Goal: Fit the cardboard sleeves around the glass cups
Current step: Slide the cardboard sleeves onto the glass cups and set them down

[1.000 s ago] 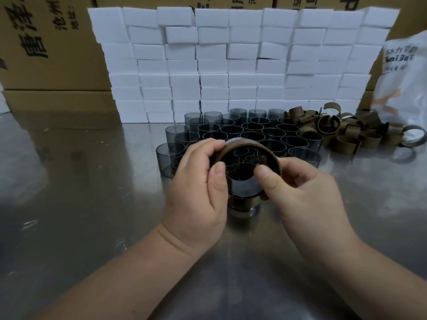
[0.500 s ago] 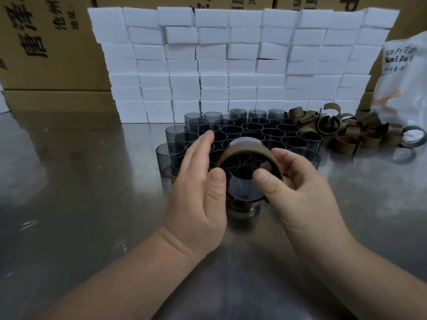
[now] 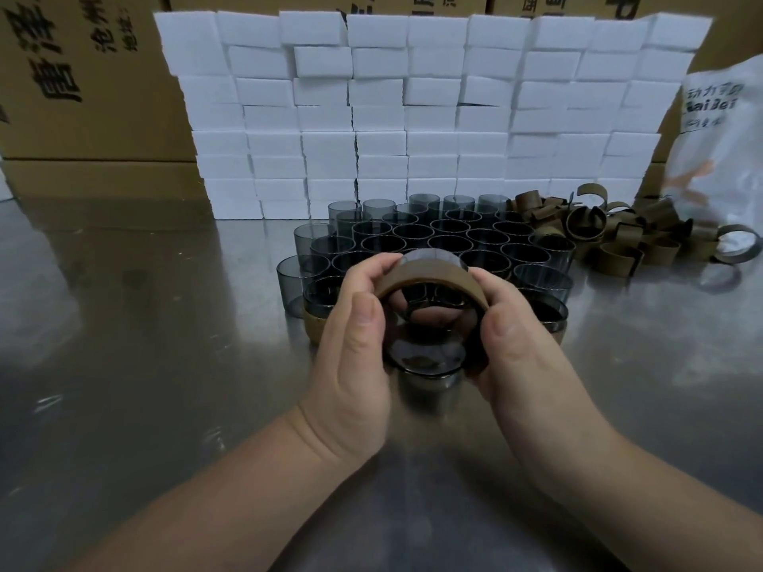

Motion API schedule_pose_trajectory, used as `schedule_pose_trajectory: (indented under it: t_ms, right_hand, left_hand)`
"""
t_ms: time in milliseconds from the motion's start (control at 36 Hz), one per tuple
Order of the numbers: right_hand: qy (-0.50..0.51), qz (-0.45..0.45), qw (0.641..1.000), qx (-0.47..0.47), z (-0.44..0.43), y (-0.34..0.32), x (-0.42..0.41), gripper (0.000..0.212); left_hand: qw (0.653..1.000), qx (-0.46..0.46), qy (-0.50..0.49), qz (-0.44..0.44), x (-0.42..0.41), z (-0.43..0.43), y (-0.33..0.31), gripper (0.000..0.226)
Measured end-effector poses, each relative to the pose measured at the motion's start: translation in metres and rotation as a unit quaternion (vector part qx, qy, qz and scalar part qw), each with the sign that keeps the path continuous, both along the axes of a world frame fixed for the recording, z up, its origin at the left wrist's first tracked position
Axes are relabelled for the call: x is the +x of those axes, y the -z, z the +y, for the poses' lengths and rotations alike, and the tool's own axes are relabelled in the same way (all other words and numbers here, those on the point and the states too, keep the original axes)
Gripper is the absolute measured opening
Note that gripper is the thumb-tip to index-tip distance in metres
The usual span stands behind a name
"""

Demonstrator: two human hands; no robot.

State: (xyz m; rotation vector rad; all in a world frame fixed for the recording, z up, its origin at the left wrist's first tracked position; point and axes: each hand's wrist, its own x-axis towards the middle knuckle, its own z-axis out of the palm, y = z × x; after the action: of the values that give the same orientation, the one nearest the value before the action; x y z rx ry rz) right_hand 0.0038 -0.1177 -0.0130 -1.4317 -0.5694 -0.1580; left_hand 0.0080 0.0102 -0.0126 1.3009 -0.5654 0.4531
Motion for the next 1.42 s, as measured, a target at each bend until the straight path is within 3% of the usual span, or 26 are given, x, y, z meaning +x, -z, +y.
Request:
schedule_pose_trajectory:
  t_ms: [222,306,444,695,917,1083,1139,1250,1417]
  right_hand:
    - [0.007,-0.001,1.0,-0.002,0.002,-0.003,-0.001,0.086]
    - [0.008,0.007,1.0,0.005,0.001,-0.002,0.0,0.087]
    - [0.007,0.002,1.0,0.0,0.002,-0.003,-0.002,0.089]
    - [0.002,-0.005,1.0,0.021,0.004,-0.004,-0.002,0.066]
    - [-0.003,0.004,1.0,0.021,0.004,-0.005,-0.003,0.08]
    - [-0.016,0.027,0.999,0.028,0.002,-0.006,-0.004,0.093]
    - [-0.027,0.041,0.998,0.041,0.001,-0.007,-0.005,0.089]
    - [-0.074,0.06,0.992,0.087,0.0,-0.009,-0.006,0.059]
    - [-0.077,0.035,0.991,0.1,0.0,-0.01,-0.002,0.046]
  left_hand:
    - [0.995,-0.046,0.055,0.073,0.0,-0.003,-0.001,0.049]
    - [0.995,-0.067,0.056,0.055,-0.001,-0.006,0.0,0.064]
    - [0.996,-0.072,0.04,0.04,-0.003,-0.007,-0.006,0.069]
    - [0.998,-0.055,0.024,0.033,-0.005,-0.006,-0.003,0.058]
    - [0.998,-0.063,0.012,0.018,-0.003,-0.006,-0.005,0.032]
    - [0.998,-0.059,0.006,-0.011,0.0,-0.005,-0.002,0.036]
    - [0.999,-0.045,0.003,-0.021,0.0,-0.004,-0.003,0.035]
    - [0.999,-0.035,0.01,-0.039,0.0,-0.003,-0.003,0.032]
    - [0.999,-0.032,0.028,0.003,0.003,-0.002,-0.003,0.03]
